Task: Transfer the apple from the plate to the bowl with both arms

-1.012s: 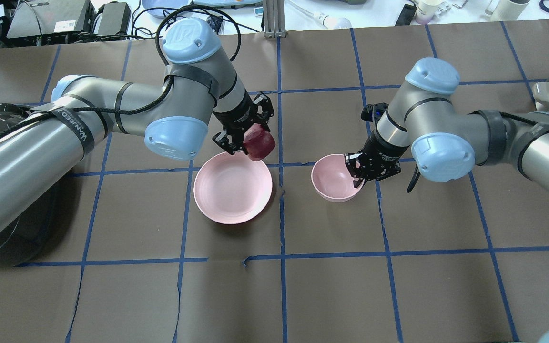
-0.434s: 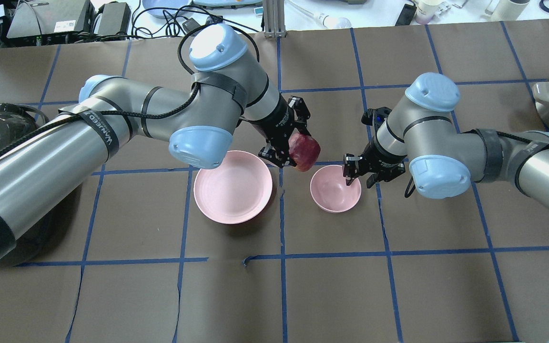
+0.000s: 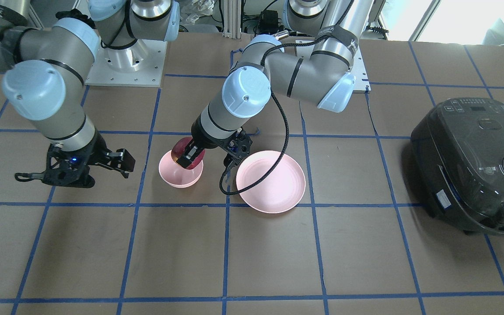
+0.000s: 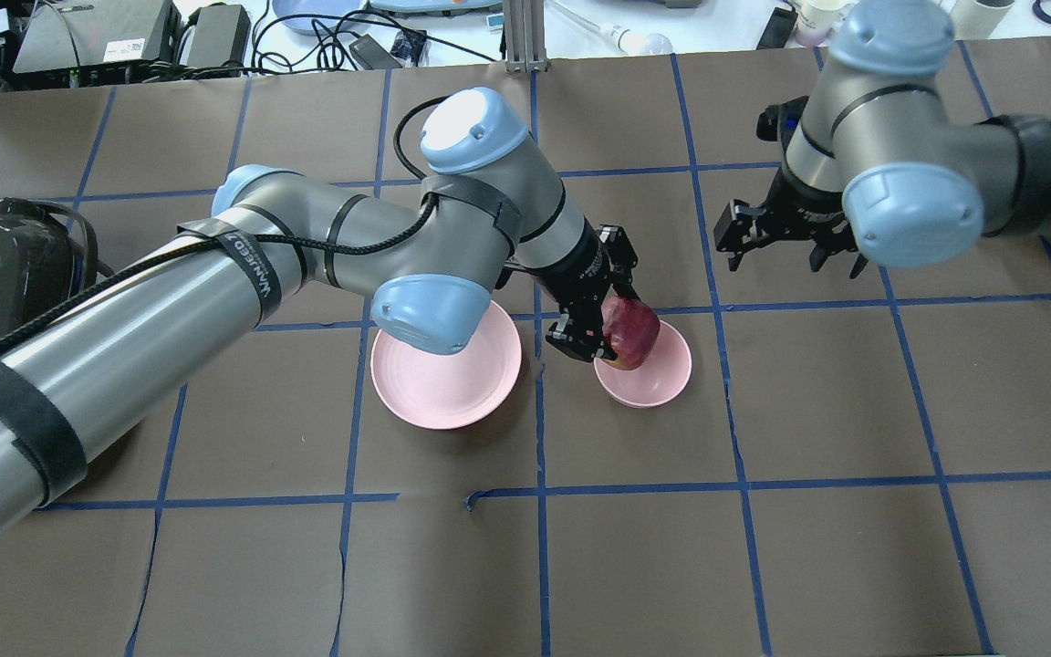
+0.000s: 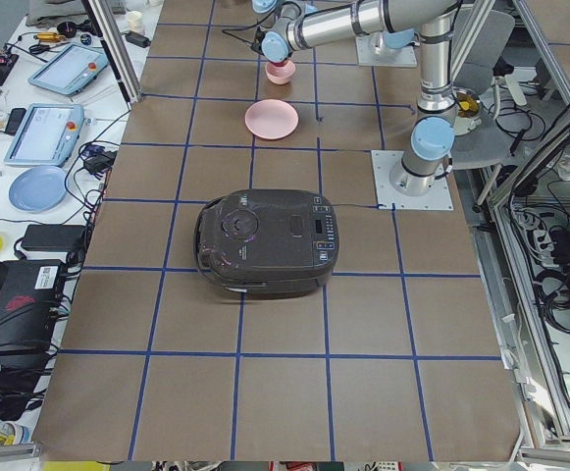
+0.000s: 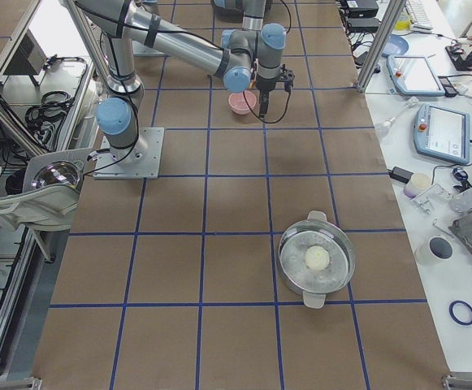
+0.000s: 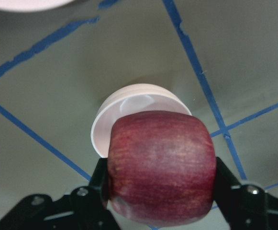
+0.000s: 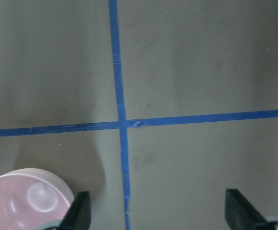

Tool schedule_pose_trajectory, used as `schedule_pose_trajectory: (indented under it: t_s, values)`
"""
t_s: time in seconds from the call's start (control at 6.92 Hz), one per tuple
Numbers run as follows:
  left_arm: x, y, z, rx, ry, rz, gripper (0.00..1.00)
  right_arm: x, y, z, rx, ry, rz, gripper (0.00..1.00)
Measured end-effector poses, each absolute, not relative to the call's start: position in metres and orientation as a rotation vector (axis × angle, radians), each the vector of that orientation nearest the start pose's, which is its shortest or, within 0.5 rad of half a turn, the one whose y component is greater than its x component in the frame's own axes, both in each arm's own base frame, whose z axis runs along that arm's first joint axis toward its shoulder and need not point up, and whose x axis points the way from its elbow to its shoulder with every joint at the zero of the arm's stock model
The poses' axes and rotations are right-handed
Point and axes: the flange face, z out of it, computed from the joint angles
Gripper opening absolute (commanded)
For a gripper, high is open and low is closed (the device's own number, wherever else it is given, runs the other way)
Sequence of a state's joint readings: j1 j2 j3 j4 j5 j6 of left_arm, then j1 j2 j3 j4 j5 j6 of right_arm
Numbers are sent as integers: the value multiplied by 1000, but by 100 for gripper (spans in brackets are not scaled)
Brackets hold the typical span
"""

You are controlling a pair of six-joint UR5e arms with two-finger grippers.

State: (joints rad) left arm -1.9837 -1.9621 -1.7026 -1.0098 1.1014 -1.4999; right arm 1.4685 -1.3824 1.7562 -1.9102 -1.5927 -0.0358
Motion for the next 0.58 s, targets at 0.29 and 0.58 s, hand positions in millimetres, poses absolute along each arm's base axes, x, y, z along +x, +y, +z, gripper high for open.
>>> schedule_pose_trajectory:
  t_s: [0.29,0.58]
  values:
    - [-422,-478,247,-1726,2889,647,0,31,-566,380,158,3174,38,100]
    - [-427,-482,225,-1724,2884,643,81,25,-557,408,188,3176,26,100]
